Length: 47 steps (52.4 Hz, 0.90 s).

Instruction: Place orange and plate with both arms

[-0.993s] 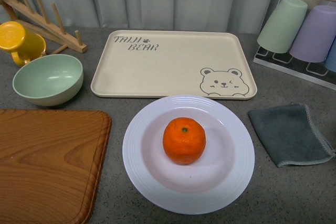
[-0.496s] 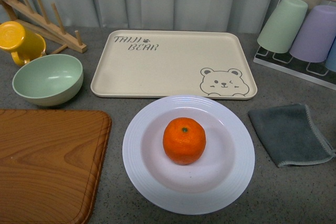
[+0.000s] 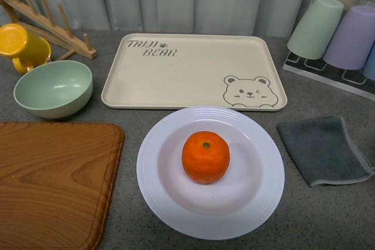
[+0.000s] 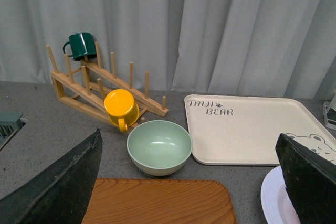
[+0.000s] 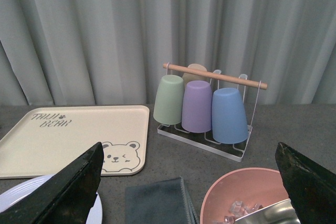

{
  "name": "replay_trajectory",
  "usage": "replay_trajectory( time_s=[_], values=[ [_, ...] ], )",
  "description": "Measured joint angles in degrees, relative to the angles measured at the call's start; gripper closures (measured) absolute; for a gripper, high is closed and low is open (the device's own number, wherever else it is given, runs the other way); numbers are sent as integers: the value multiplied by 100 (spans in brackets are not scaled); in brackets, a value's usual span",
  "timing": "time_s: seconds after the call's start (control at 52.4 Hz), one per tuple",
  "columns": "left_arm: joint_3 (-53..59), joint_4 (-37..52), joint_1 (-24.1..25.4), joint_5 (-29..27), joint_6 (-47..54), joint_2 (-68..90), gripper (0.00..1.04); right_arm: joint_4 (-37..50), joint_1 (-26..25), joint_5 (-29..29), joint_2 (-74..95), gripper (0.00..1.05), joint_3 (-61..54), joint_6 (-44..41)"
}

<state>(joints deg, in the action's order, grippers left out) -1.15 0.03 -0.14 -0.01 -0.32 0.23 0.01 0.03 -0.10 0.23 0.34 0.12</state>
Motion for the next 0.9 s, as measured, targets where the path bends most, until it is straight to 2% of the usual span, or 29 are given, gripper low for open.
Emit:
replay_trajectory(
  time_s=[0.764, 0.802, 0.859, 0.897],
  values=[
    [0, 0, 0, 0, 0, 0, 6, 0, 0, 0, 0, 9, 0, 0],
    [0, 0, 0, 0, 2, 0, 6, -50, 0, -24, 28, 9, 9, -33],
    [0, 0, 0, 0, 0, 0, 6, -658, 2, -101, 527, 9, 269, -372],
    [0, 0, 0, 2, 2, 0, 6, -638, 0, -140, 881, 9, 315, -457]
  ],
)
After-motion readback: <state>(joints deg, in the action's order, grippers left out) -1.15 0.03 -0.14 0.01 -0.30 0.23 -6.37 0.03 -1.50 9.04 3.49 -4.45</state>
